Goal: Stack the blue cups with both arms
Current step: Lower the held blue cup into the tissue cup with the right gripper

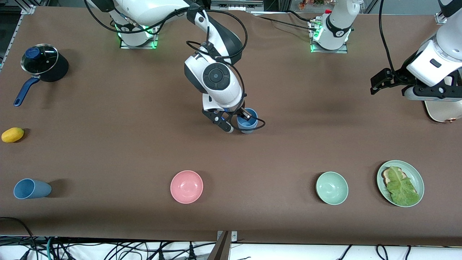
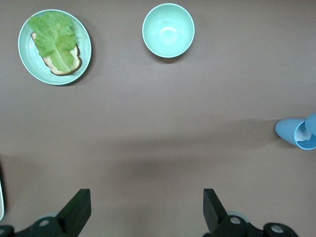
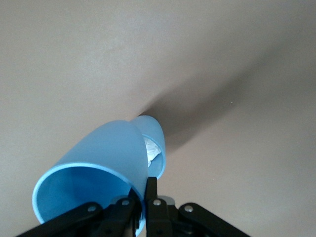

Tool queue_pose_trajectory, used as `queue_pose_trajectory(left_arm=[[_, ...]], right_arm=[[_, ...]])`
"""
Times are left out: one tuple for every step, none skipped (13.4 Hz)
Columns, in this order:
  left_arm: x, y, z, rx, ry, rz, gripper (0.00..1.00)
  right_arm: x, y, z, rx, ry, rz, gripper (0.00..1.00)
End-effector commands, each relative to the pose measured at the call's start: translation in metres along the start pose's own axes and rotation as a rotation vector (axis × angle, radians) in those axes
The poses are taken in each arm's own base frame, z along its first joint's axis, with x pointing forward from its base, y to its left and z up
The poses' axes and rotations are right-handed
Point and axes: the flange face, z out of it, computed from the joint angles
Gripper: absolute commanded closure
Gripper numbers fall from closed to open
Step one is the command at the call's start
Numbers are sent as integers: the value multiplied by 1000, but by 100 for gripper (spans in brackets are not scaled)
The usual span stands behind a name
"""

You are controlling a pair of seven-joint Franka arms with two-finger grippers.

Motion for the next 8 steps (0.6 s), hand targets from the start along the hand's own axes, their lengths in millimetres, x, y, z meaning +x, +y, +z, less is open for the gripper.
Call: queue_pose_trajectory(left_arm=[[-2, 2, -4, -17, -8, 27, 0], [-2, 2, -4, -17, -8, 27, 0], [-2, 2, -4, -17, -8, 27, 0], [-2, 2, -5, -18, -10, 27, 0], [-2, 0, -5, -19, -10, 26, 0], [-2, -2, -5, -19, -10, 24, 0], [-2, -3, -5, -19, -10, 23, 0], [-2, -3, -4, -19, -11, 23, 0]], right_arm=[[-7, -7, -2, 19, -35, 18, 100], [-7, -7, -2, 19, -38, 19, 100], [-7, -7, -2, 20, -39, 20, 100], [-8, -7, -4, 22, -43, 21, 100], [-8, -7, -4, 19, -45, 23, 100], [-9, -7, -2, 14, -46, 25, 100], [-10, -7, -2, 13, -46, 38, 100], [-11, -7, -1, 11, -46, 40, 100]])
